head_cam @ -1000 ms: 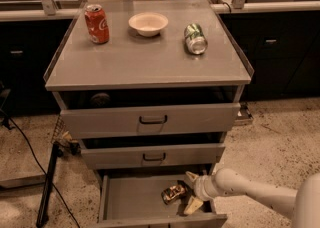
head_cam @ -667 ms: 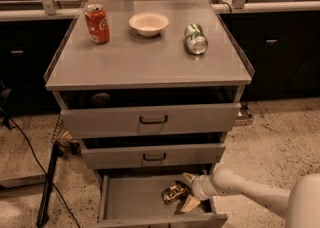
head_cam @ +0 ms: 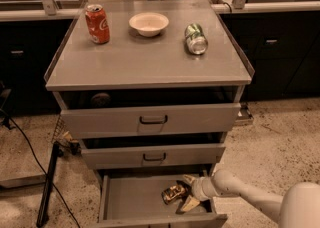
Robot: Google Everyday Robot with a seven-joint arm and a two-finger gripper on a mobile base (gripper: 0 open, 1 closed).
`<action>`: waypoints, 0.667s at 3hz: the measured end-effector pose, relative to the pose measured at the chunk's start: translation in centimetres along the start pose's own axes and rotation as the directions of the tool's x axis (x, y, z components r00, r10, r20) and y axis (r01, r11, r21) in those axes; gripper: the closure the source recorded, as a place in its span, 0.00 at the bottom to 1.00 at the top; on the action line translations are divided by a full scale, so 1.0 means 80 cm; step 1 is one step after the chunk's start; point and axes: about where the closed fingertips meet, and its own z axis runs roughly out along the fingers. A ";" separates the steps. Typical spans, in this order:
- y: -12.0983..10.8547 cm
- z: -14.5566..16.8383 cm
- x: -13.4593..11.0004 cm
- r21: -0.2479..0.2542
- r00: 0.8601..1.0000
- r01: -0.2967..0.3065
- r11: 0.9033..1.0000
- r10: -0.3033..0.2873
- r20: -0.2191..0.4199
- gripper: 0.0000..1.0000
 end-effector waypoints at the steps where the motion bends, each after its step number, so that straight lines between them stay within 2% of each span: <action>1: -0.003 0.012 0.012 -0.003 1.000 0.003 1.000 -0.003 0.006 0.18; 2: -0.010 0.036 0.023 -0.020 1.000 0.004 1.000 -0.004 0.004 0.24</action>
Offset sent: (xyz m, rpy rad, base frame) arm 0.0231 -0.0013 -0.0412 -0.0020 0.0073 0.0156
